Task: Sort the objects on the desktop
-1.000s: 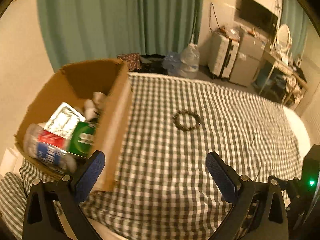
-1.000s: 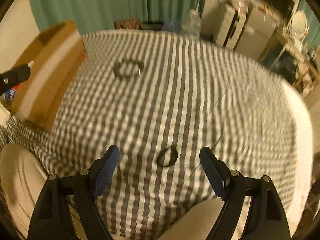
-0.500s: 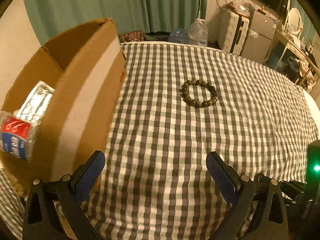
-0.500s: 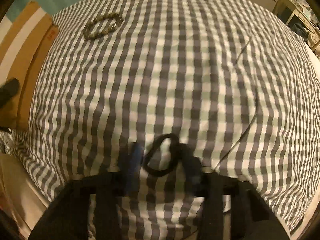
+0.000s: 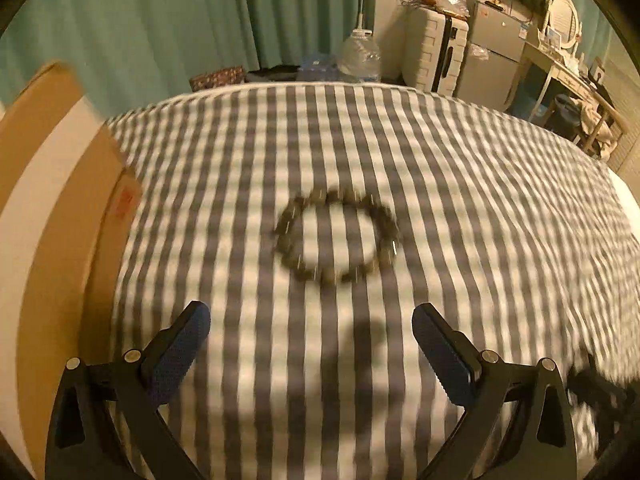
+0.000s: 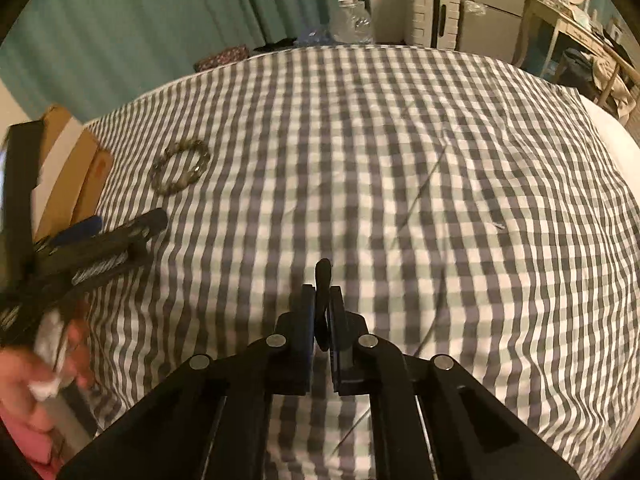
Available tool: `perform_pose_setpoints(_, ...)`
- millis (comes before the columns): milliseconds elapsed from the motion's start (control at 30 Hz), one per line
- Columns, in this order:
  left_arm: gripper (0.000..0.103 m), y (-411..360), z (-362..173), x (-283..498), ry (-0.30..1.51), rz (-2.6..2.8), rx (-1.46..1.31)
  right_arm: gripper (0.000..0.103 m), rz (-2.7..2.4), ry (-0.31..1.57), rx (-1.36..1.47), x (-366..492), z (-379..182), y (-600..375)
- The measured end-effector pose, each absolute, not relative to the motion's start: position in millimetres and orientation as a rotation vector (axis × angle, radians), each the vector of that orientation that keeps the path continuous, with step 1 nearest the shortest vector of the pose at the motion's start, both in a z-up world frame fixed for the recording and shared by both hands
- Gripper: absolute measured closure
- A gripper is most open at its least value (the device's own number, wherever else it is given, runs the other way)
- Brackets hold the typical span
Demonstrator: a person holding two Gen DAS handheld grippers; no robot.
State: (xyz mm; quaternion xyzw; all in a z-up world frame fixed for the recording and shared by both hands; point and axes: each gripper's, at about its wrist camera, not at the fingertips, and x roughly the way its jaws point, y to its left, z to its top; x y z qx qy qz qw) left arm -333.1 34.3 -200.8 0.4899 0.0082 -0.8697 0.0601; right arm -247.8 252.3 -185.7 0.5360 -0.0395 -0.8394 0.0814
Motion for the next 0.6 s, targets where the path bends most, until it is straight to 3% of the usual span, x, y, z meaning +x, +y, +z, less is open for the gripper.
perform_pose_setpoints(133, 0.004, 29.4, -215.2, -369.9, 0.073, -2.626, 1.537, 0.097, -2.480, -0.188, 1.605, -254.4, -190.9, 260.4)
perform_pose_setpoints(233, 0.039, 29.3, -215.0, -375.6, 0.081, -2.660, 1.519, 0.097, -2.469, -0.200, 1.603, -256.4, -191.5, 260.4)
perform_pose_setpoints(267, 0.066, 29.6, -211.8, -374.7, 0.082, -2.677, 1.522, 0.097, -2.478, -0.206, 1.602, -256.6, -191.0, 262.2)
perform_pose_setpoints(300, 0.080, 29.6, -209.6, -373.5, 0.083, -2.684, 1.534, 0.097, -2.469, -0.214, 1.605, -254.9, -189.6, 264.8)
perform_pose_setpoints(500, 0.082, 31.2, -191.1, -347.3, 0.129, -2.698, 1.560, 0.097, -2.509, -0.213, 1.553, -245.7, -172.8, 270.1)
perform_pose_setpoints(533, 0.096, 29.9, -183.0, -338.5, 0.155, -2.705, 1.542, 0.097, -2.523, -0.199, 1.546, -242.0, -167.4, 269.7)
perform_pose_setpoints(567, 0.103, 29.4, -175.7, -330.4, 0.176, -2.711, 1.536, 0.097, -2.538, -0.190, 1.545, -241.3, -162.8, 271.3)
perform_pose_setpoints(600, 0.103, 28.1, -167.3, -320.9, 0.203, -2.721, 1.526, 0.097, -2.545, -0.181, 1.545, -238.5, -158.1, 270.8)
